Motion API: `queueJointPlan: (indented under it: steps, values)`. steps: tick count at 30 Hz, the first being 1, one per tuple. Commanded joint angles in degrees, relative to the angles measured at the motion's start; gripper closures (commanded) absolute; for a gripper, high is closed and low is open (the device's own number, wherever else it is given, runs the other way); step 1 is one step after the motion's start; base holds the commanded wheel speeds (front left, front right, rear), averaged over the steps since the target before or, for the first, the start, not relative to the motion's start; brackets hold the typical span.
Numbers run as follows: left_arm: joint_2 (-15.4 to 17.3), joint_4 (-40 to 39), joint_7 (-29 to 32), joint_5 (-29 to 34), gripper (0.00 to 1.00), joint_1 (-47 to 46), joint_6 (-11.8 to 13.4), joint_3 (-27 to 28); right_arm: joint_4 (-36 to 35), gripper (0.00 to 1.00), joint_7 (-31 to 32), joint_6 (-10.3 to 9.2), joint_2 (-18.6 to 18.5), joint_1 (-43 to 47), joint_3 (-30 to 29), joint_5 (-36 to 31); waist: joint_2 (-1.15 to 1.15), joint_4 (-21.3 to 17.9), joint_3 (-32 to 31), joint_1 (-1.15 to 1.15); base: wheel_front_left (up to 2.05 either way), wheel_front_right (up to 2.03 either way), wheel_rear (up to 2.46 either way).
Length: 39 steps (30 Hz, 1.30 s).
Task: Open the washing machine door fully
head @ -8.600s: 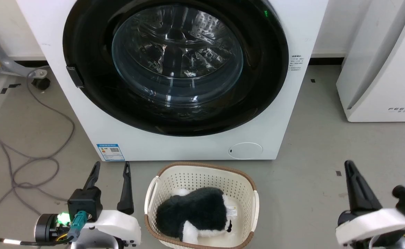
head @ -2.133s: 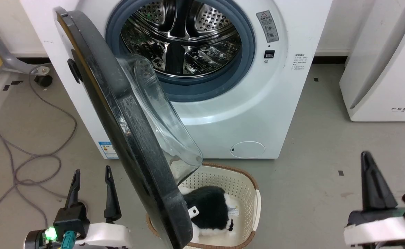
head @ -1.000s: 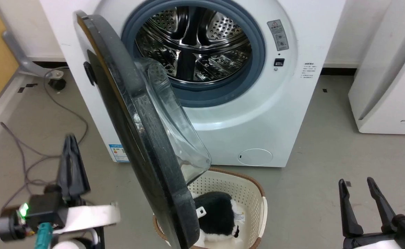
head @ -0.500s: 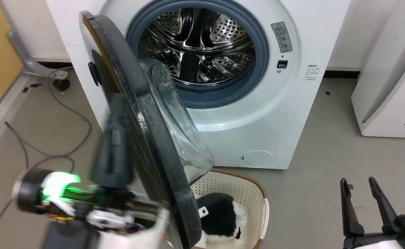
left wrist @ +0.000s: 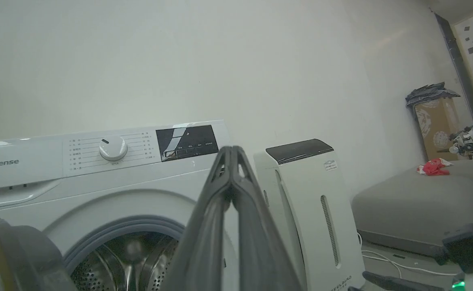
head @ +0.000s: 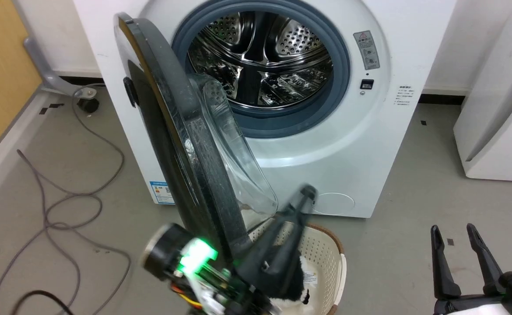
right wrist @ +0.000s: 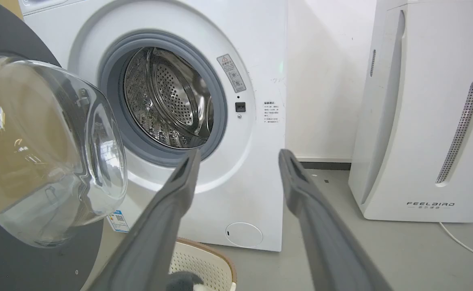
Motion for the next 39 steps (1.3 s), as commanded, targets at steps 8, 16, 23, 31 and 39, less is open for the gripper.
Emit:
queueJointPlan:
  steps: [8, 16, 23, 31, 39]
  values:
    - [0.49, 5.6, 0.07, -0.39, 1.0, 3.08, -1.84, -6.56, -0.32, 0.0, -0.25, 0.29, 0.26, 0.85, 0.47, 0.55, 0.0, 1.17, 0.25, 0.0, 0.0, 0.0, 0.0]
    - [1.03, 12.06, 0.27, -0.57, 1.0, 4.59, -1.95, -9.05, -0.43, 0.0, -0.25, 0.29, 0.26, 0.68, 0.43, 0.43, 0.0, 1.87, 0.79, 0.0, 0.0, 0.0, 0.0]
    - [1.21, 18.71, 0.04, -1.65, 1.0, 5.97, -0.15, -8.09, -0.33, 0.0, -0.25, 0.29, 0.26, 0.63, 0.48, 0.37, 0.0, 2.15, 1.49, 0.0, 0.0, 0.0, 0.0]
    - [1.19, 24.19, -0.2, -3.45, 1.0, 5.3, 2.99, -4.04, -0.29, 0.0, -0.25, 0.29, 0.26, 0.29, 0.27, 0.36, 0.0, 2.66, 2.7, 0.0, 0.0, 0.0, 0.0]
    - [2.06, 24.98, -0.24, -3.97, 1.0, 4.18, 4.13, -2.13, -0.12, 0.0, -0.25, 0.29, 0.26, -0.14, 0.13, 0.44, 0.0, 4.96, 3.69, 0.0, 0.0, 0.0, 0.0]
